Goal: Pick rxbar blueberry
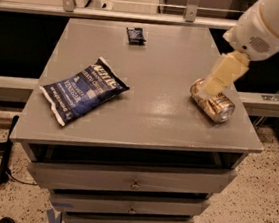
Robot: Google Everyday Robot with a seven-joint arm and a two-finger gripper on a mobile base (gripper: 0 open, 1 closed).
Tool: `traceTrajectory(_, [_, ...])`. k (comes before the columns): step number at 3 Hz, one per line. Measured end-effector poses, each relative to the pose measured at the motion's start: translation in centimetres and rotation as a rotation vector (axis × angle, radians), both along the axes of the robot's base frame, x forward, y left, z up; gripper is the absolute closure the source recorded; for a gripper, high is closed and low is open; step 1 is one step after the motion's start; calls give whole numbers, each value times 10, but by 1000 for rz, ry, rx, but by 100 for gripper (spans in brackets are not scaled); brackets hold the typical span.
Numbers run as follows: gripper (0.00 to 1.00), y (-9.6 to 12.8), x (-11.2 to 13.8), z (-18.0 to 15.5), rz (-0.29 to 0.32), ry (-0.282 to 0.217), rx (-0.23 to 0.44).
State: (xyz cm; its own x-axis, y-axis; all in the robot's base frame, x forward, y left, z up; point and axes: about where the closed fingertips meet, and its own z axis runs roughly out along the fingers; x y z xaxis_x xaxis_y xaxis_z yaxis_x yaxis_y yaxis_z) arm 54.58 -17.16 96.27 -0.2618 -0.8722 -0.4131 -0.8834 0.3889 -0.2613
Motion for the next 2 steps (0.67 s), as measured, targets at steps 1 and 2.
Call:
traceTrajectory(1, [0,32,60,-3,-98,-40,128])
traceTrajectory(2, [0,55,100,3,-229,-108,240])
